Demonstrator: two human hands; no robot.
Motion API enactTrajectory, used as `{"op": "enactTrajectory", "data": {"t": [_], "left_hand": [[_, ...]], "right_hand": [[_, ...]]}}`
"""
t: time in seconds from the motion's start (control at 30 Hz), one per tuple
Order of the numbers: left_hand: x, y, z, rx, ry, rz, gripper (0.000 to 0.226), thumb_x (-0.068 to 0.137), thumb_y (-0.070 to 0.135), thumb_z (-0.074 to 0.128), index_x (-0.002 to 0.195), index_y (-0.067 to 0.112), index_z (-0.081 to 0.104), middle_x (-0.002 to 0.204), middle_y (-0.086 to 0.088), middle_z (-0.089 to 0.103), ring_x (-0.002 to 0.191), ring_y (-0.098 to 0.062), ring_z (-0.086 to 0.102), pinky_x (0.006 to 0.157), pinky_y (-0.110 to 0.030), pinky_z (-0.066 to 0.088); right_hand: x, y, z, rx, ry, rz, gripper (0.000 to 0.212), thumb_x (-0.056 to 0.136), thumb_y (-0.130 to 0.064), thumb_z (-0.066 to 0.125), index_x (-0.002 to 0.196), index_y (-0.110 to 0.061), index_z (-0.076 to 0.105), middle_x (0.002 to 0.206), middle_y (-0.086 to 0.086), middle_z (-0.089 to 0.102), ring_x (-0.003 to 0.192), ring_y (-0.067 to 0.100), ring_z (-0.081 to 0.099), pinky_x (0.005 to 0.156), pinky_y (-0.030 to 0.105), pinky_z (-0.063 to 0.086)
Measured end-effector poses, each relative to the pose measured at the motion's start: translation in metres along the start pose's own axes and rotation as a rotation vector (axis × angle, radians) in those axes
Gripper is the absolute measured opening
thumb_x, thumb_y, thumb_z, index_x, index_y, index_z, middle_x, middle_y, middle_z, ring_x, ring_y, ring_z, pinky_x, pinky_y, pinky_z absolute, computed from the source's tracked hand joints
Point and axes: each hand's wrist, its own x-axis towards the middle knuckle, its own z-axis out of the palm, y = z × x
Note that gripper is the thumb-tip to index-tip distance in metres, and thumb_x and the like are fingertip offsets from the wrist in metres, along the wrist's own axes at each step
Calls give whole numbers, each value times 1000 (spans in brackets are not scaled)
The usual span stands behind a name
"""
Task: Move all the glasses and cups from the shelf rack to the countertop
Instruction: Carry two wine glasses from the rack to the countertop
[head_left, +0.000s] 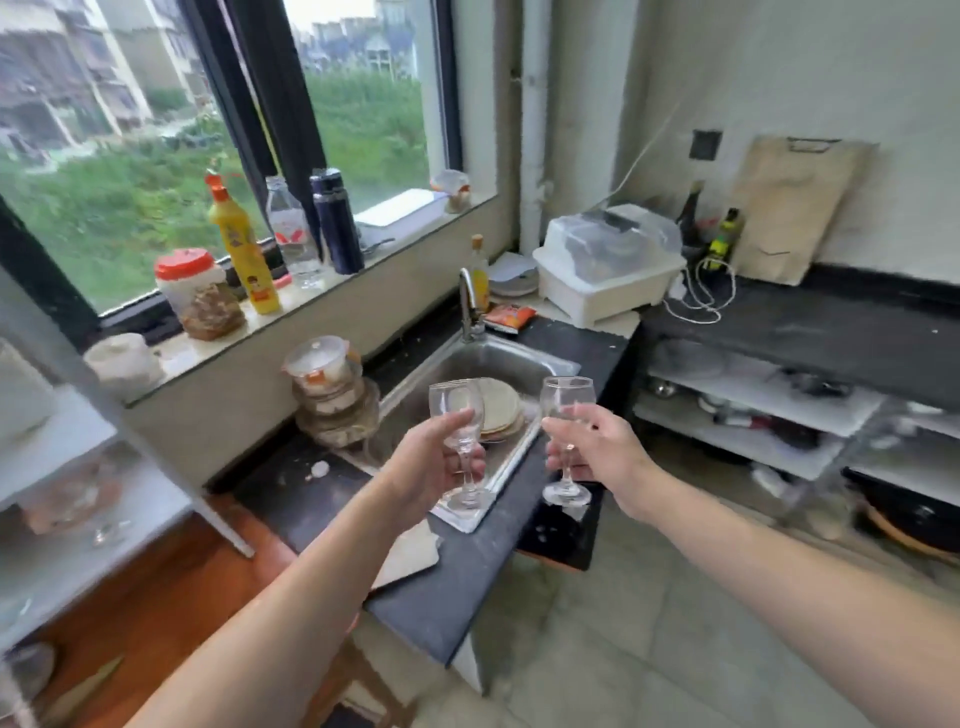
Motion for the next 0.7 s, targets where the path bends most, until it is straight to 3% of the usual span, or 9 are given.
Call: {"op": "enactTrajectory", "data": {"t": [0.1,0.33,0.5,0.63,0.7], "left_hand": [[28,-23,77,17,-89,-72,31,90,31,56,114,13,47,75,-10,54,61,-22,55,69,-32,48],[90,-65,227,121,-308,-206,33,83,40,65,101,14,55,74,-8,58,62,-22,58,82,-40,42],[150,-83,318,250,-465,-281,38,83,43,64,106,13,57,75,-7,60,66,-21,58,71,-33,47],[204,-88,392,300,-557,-323,37,84,38,65,107,10,55,75,-9,58,62,-22,57,53,-26,51],[231,-87,426,343,-606,-330,38,84,37,66,107,9,55,75,-10,58,62,-23,58,58,-29,50]], "right_hand": [[-15,17,-85,6,117,39,42,81,-31,76,114,-17,55,86,8,70,67,18,69,59,27,47],[-49,47,-250,99,448,106,47,78,-35,77,117,-18,56,85,7,73,65,15,72,58,26,46],[-56,57,-336,143,611,122,42,79,-35,77,114,-19,58,87,7,74,64,15,71,62,29,48],[-45,54,-400,156,726,128,42,80,-35,77,113,-18,58,88,7,74,68,17,70,64,30,48],[-38,50,-429,168,786,130,42,81,-35,76,115,-18,58,88,7,74,68,17,70,64,31,49]]}}
